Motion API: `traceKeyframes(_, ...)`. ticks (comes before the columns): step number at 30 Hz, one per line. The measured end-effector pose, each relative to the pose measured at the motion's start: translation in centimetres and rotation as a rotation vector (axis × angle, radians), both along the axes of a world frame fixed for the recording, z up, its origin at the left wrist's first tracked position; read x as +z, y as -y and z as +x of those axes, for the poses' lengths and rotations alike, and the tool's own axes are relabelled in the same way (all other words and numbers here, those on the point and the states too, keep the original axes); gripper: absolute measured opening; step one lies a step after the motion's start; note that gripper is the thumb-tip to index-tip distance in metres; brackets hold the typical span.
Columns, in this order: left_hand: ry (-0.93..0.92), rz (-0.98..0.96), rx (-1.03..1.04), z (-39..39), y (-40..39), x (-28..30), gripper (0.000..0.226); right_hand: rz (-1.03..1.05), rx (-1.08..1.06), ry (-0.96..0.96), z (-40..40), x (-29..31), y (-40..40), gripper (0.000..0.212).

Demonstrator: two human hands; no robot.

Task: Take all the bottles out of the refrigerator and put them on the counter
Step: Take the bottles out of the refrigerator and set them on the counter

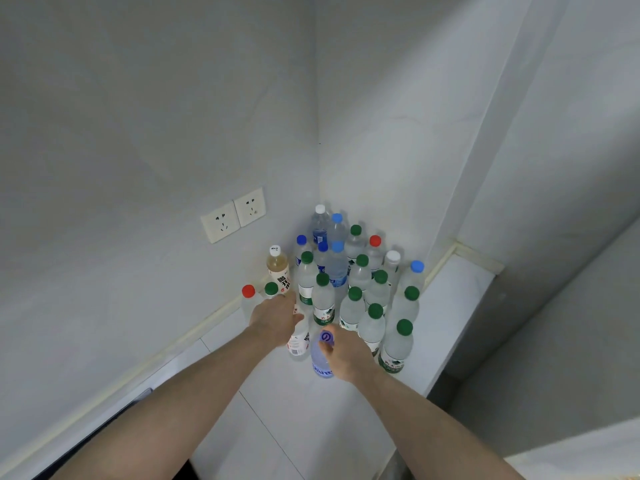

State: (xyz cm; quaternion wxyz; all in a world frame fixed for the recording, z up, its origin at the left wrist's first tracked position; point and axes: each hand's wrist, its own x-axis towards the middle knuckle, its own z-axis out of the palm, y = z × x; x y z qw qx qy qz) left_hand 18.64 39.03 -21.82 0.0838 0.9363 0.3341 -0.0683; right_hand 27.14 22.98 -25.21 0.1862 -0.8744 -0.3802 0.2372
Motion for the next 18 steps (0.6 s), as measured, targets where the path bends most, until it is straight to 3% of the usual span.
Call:
traceKeyframes(9,0.043,0.102,-0.066,-1.7,1.8,3.3,0.035,0.042,0.008,-0.076,-0.3,1.3,2.4,0.056)
traceKeyframes(18,0.367,-0.246,-0.211,-6.4,10.2,6.4,0.03,0.285,-0.19,-0.22,-2.1,5.6,15.5,0.052)
